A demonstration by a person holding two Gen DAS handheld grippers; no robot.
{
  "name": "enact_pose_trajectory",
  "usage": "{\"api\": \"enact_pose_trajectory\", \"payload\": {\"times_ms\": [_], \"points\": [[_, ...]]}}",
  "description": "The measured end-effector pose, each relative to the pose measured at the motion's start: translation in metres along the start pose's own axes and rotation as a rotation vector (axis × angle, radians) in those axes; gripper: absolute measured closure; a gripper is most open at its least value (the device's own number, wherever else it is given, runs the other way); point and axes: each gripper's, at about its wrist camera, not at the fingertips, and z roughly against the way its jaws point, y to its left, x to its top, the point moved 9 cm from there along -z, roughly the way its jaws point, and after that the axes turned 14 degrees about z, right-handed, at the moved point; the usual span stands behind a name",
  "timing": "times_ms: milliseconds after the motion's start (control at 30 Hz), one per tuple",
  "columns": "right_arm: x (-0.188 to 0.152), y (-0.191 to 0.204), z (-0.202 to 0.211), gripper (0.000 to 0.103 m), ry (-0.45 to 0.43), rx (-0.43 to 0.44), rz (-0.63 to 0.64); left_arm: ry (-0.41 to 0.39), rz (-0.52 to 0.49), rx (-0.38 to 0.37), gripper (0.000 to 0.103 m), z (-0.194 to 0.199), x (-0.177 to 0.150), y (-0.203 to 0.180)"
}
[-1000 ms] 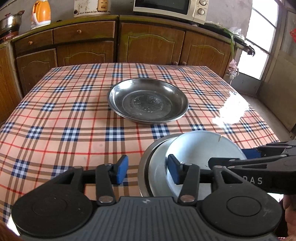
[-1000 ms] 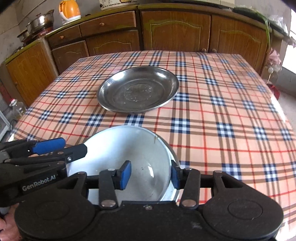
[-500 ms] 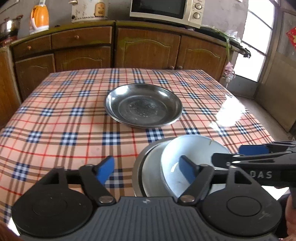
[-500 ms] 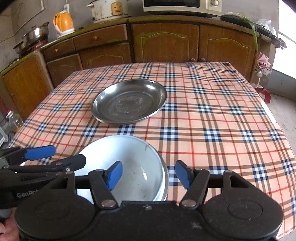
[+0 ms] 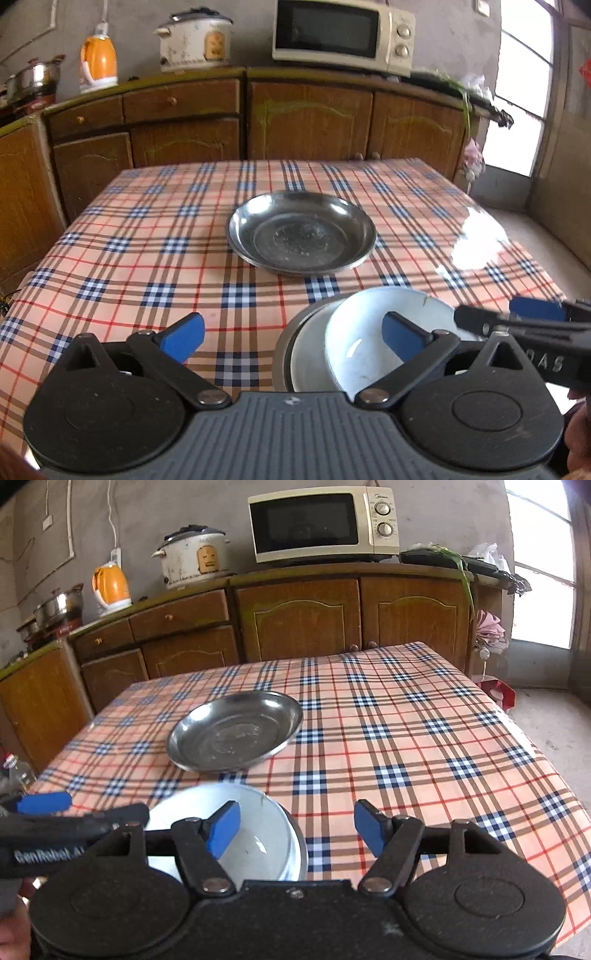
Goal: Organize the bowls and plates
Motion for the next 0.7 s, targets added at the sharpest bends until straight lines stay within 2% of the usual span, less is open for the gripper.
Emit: {"api": "enact_pose_trajectory", "payload": {"times_ms": [133, 400, 700], "points": [[-0.007, 0.004, -0.003, 0.022, 0.068, 0.066, 0.006, 0.027, 0.019, 0.007, 0.0, -0.003, -0.003, 0.001], [-0.017, -0.008, -0.009, 0.022, 0.125, 0.05, -0.054, 0.077, 0.025, 0.014, 0.0, -0.011, -0.006, 0.008], [-0.032, -0.009, -0.028, 0.022, 0.177, 0.118, -0.123, 0.16, 0.008, 0.021, 0.0, -0.029, -0.02, 0.011]]}}
